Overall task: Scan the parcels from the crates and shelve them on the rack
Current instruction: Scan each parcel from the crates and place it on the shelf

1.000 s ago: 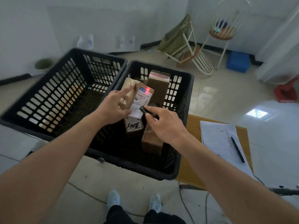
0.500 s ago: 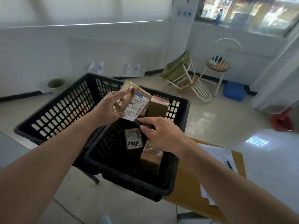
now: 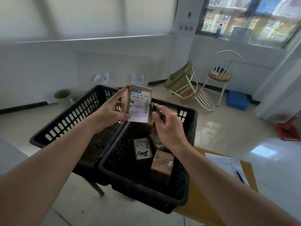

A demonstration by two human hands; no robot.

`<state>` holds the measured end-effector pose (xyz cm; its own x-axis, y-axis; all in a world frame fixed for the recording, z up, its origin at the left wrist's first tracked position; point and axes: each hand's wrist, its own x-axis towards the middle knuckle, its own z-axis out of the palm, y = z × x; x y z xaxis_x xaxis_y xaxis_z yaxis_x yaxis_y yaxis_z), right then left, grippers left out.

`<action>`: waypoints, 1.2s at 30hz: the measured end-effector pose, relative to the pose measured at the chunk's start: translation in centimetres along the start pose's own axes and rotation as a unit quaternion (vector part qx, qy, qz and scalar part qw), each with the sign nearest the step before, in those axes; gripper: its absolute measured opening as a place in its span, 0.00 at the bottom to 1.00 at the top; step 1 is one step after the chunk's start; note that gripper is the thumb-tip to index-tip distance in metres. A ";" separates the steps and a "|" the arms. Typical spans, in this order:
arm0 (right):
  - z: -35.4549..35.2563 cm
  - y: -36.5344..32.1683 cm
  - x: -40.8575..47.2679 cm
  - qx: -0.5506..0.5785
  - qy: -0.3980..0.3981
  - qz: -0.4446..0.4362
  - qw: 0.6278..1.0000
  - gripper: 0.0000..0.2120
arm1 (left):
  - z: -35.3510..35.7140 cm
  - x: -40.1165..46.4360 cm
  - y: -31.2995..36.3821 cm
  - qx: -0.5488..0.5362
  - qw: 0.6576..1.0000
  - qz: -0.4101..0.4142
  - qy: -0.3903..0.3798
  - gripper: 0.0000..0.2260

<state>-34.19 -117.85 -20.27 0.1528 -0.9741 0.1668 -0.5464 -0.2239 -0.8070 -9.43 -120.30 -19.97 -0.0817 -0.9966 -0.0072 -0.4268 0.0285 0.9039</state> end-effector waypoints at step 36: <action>17.9 -16.9 -3.6 0.313 -0.063 -0.067 0.945 0.24 | -12.3 -21.4 -1.7 0.129 0.938 0.046 0.319 0.41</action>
<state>-10.76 -110.02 -17.33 0.3036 -0.9182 0.2545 0.0728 -0.2439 -0.9671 4.13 -100.00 -16.14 0.3922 -0.8297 0.3972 -0.6543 0.0519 0.7545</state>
